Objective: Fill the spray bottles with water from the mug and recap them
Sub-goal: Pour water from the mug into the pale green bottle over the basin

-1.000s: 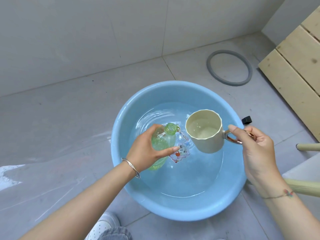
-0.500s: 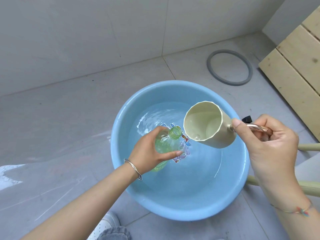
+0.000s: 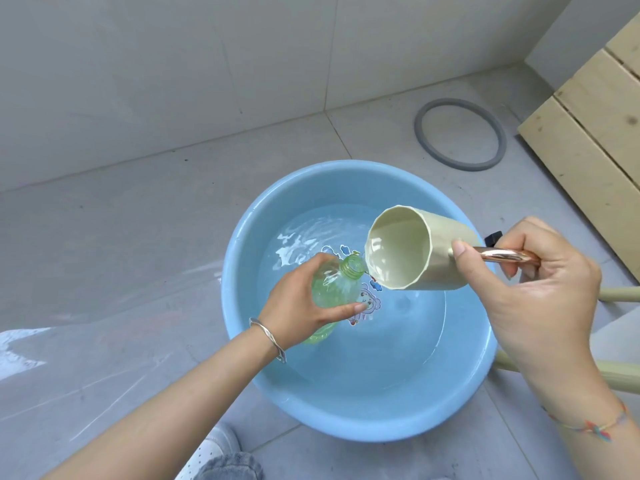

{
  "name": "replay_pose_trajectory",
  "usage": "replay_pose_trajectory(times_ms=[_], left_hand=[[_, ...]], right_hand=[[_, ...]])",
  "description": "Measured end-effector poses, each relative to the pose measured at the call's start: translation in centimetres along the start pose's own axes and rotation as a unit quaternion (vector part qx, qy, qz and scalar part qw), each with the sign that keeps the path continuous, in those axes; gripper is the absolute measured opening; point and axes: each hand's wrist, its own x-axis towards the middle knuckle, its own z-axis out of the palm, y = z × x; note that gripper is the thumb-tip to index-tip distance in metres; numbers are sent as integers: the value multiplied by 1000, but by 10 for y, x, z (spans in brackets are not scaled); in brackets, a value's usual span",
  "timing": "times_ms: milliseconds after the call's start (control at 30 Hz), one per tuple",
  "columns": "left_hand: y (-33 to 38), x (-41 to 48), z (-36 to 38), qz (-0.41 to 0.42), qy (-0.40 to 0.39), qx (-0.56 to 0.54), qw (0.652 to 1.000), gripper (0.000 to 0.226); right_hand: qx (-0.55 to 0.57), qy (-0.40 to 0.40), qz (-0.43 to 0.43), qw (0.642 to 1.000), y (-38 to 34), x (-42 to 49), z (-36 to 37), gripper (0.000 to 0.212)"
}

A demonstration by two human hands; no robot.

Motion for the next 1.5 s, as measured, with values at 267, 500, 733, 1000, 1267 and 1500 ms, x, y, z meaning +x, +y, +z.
replay_pose_trajectory(times_ms=[267,500,733,1000,1267,1500], left_hand=[[-3,0,1,1,1,2,1000,66],[0,-2,0,-7,0,3,1000,65],[0,-2,0,-8,-3,2,1000,63],[2,-3,0,-12,-6,-3,1000,64],[1,-3,0,-9,-4,0,1000,66],[0,-3,1,-9,-4,-2,1000,66]], right_hand=[[-38,3,-47,998,-2,3,-1,41],[-57,2,-61,997,-6,5,-3,41],[-91,8,-107,990,-10,8,-4,39],[-117,6,-133,984,-13,9,-4,37],[-133,-6,-169,977,-20,10,-5,36],[-161,2,-226,961,-25,12,-2,38]])
